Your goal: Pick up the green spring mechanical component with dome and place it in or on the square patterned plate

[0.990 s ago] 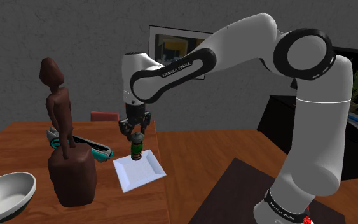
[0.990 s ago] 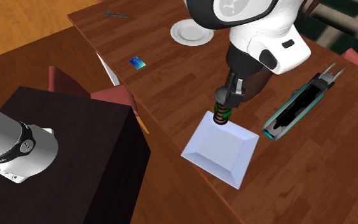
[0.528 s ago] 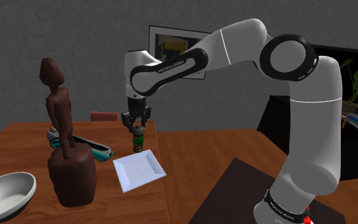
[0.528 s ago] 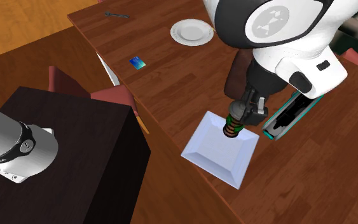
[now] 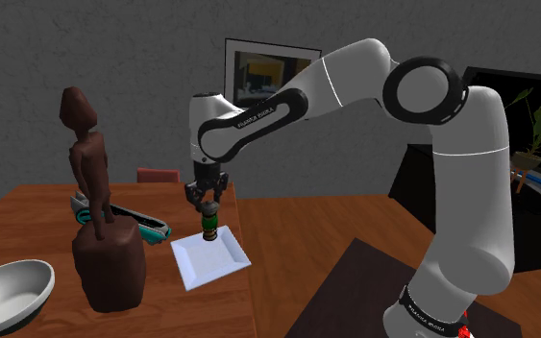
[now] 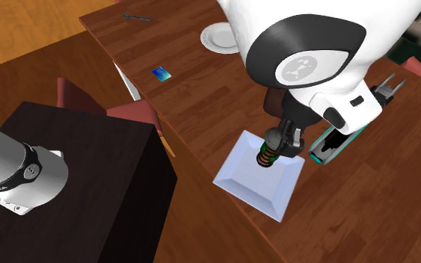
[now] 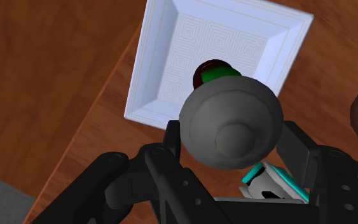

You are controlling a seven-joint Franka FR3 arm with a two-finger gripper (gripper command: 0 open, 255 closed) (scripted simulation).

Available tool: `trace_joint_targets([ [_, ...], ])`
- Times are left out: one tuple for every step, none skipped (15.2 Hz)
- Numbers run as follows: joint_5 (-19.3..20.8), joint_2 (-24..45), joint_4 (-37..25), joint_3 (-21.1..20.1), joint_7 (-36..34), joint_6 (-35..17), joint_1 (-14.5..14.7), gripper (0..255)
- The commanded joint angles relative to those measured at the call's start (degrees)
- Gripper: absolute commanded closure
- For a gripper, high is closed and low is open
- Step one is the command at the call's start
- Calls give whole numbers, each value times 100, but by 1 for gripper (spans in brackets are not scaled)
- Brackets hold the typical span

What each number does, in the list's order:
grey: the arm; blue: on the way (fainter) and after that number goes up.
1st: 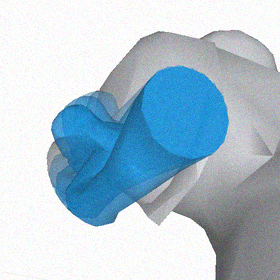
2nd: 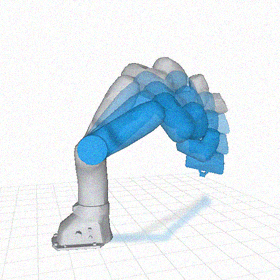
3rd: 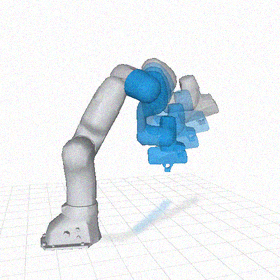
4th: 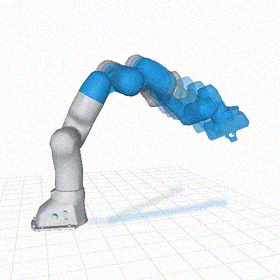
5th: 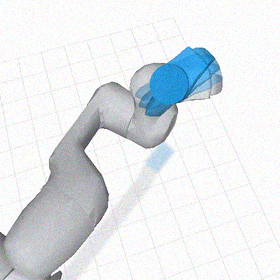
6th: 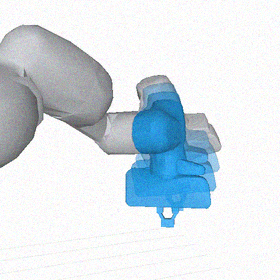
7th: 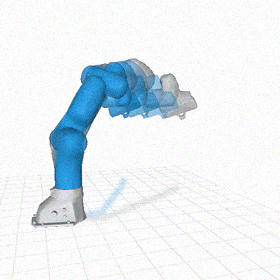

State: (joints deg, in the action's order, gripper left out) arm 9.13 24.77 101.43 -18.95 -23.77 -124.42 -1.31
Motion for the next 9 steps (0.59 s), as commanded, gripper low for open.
trace_joint_targets([
  [38,91,29,20,-18,-120,12,255],
  [55,132,50,29,-29,-180,18,255],
  [72,173,70,39,-39,-240,24,255],
  [90,216,89,49,-50,-299,31,255],
  [108,259,106,59,-61,-358,38,255],
  [126,303,122,70,-72,-416,45,255],
  [145,347,137,81,-84,-474,52,255],
  [163,393,150,92,-95,-531,60,255],
  [182,439,163,104,-106,-588,68,255],
])
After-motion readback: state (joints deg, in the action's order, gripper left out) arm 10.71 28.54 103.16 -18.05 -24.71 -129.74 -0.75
